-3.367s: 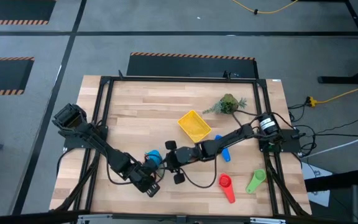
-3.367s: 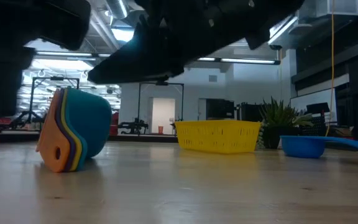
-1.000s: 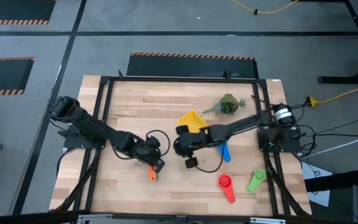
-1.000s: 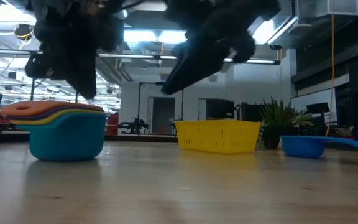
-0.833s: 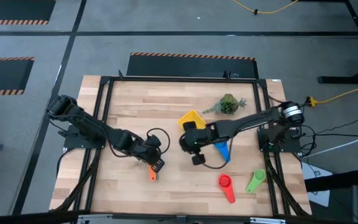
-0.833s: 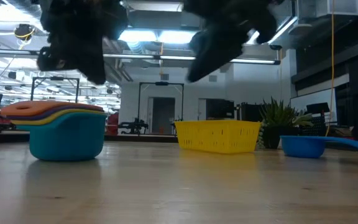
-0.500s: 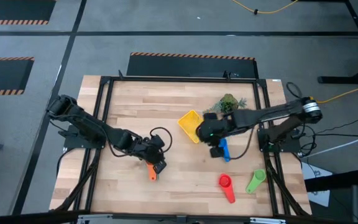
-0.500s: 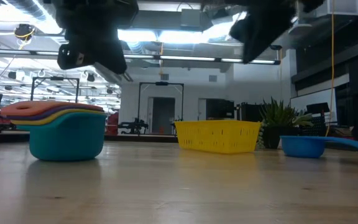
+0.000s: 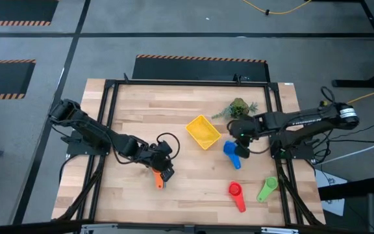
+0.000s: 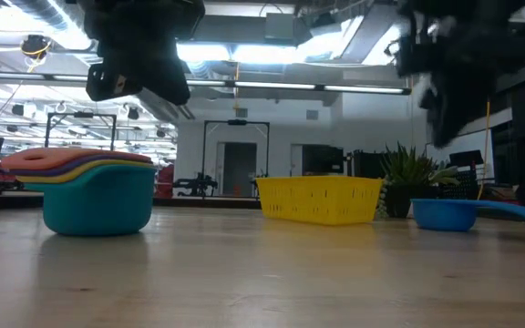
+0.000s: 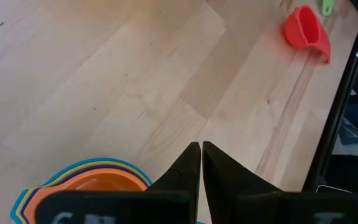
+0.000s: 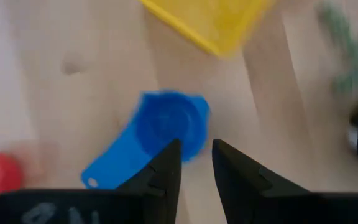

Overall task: Nest measuring cups in basket
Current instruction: Stack the blue measuring cup on top of the orange measuring cup

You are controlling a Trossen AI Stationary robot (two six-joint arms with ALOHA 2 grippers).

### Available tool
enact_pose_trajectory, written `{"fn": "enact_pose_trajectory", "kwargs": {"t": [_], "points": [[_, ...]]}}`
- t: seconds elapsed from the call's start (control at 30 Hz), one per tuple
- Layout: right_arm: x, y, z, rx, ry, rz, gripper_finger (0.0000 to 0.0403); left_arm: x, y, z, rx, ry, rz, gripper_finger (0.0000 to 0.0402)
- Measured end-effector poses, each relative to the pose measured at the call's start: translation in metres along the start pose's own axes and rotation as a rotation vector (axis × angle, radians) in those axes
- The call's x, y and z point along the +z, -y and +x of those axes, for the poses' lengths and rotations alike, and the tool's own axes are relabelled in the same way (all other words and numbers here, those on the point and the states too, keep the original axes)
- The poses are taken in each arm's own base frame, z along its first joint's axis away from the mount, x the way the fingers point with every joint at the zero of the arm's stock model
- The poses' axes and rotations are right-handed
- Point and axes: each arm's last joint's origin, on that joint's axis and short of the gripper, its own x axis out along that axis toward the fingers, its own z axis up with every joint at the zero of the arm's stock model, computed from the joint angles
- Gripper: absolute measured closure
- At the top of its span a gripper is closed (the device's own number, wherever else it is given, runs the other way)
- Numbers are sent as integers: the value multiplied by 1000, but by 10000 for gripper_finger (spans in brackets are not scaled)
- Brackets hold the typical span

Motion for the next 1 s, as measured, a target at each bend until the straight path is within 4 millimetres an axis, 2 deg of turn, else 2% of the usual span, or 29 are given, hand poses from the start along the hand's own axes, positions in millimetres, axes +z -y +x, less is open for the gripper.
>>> {"fn": "enact_pose_trajectory", "kwargs": {"t": [0.13, 0.3, 0.73, 1.0], "points": [[-13, 11, 16, -24, -27, 154, 308, 0, 0, 0, -1, 0, 0, 390], [-16, 17, 31, -11, 11, 221, 308, 0, 0, 0, 0, 0, -1, 390], [-12, 19, 33, 32, 36, 290, 308, 0, 0, 0, -3, 2, -3, 390], [-11, 18, 44, 12, -11, 284, 308, 0, 0, 0, -3, 2, -5, 390]]}}
